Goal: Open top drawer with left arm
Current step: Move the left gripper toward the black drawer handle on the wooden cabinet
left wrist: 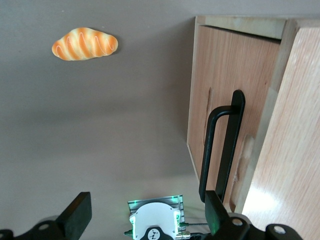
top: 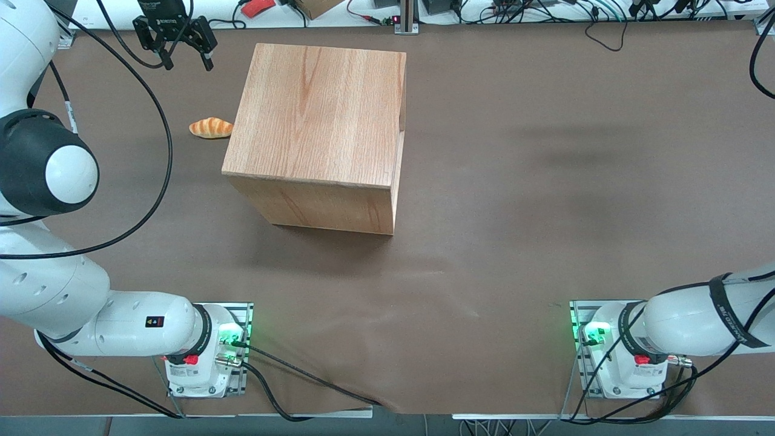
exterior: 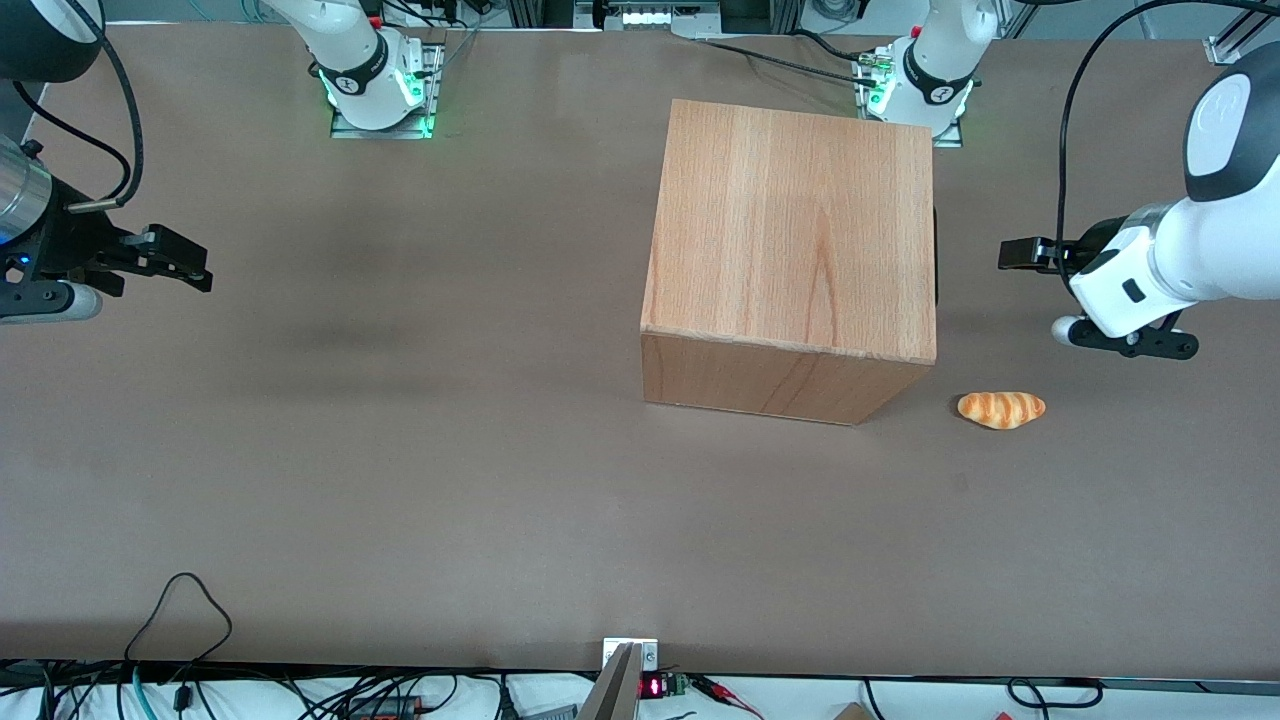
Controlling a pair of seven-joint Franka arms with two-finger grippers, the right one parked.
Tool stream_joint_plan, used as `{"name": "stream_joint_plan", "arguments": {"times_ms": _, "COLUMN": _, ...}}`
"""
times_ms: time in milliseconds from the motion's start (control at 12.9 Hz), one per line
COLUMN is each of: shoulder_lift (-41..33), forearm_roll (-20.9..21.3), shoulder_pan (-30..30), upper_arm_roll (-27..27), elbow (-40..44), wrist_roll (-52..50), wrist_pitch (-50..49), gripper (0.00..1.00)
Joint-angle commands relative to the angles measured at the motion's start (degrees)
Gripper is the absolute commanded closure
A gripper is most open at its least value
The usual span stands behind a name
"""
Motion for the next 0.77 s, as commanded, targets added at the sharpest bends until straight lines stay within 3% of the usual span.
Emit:
{"name": "stream_joint_plan", "arguments": {"times_ms": 0, "shoulder_lift": -0.15, "forearm_roll": -1.13, "shoulder_pan": 0.5, "upper_arm_roll": 0.26, "elbow": -1.7, "wrist_roll": 4.3, "wrist_pitch": -0.49, "gripper": 0.0}}
{"name": "stream_joint_plan", "arguments": {"times_ms": 696, "shoulder_lift": 0.2, "forearm_roll": -6.92, "shoulder_pan": 1.91, "upper_arm_roll": 0.26, "elbow": -9.16, "wrist_roll": 10.37, "wrist_pitch": 3.54, "gripper": 0.0}}
